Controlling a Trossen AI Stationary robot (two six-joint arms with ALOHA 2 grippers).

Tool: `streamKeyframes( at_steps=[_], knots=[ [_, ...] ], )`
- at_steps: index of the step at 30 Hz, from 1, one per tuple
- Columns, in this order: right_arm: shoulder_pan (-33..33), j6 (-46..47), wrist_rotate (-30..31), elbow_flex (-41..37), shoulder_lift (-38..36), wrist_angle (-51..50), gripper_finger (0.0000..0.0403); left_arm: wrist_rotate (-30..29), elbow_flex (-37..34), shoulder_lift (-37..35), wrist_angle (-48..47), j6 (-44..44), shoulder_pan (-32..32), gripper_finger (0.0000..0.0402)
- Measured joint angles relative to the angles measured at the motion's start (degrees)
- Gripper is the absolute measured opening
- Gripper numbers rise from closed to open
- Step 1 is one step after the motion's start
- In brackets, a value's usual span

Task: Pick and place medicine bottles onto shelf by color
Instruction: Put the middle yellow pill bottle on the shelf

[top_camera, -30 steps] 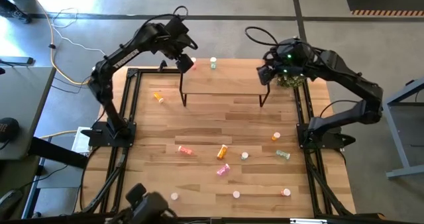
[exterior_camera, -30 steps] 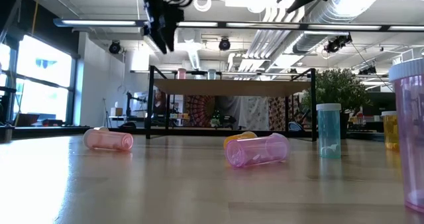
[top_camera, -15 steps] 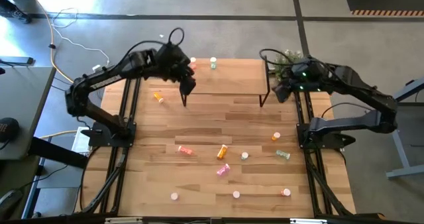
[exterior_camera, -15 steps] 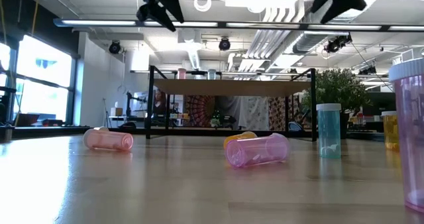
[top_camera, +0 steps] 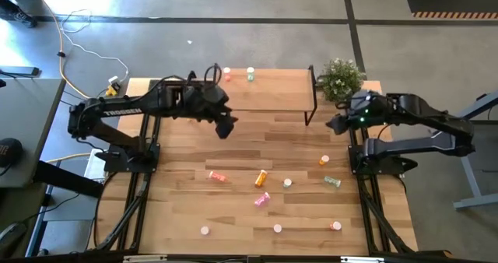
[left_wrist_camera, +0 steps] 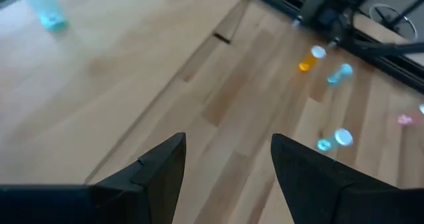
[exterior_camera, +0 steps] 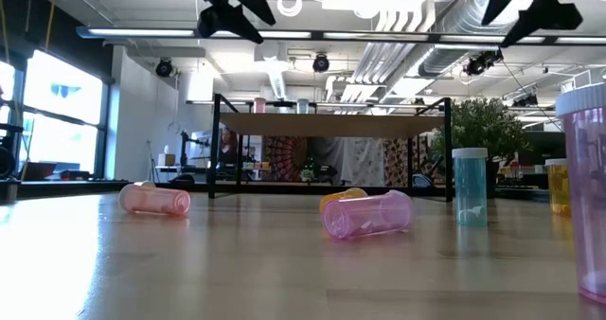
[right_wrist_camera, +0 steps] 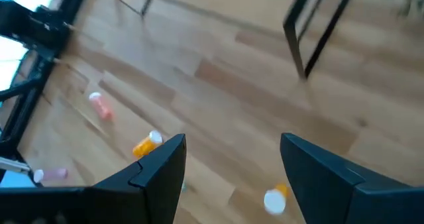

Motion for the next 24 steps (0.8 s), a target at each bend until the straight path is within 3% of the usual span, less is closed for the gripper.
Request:
streamKeyframes(
  at_steps=[6, 13, 24],
  knots=[
    [7.11, 10.12, 0.65, -6.21, 0.07, -0.08, 0.0236, -1.49, 0.02, -0.41, 0.77, 3.15, -3.73, 0.0213],
    [14.07, 24.18, 0.59, -13.01, 0.5, 0.45, 0.0236, 3.26, 0.07, -2.86, -0.56, 6.25, -5.06, 0.0213],
    [19.16, 30.67, 0.85, -16.21, 6.95, 2.7, 0.0236, 5.6, 0.07, -3.8, -0.78, 7.36, -5.07, 0.0213]
  ],
)
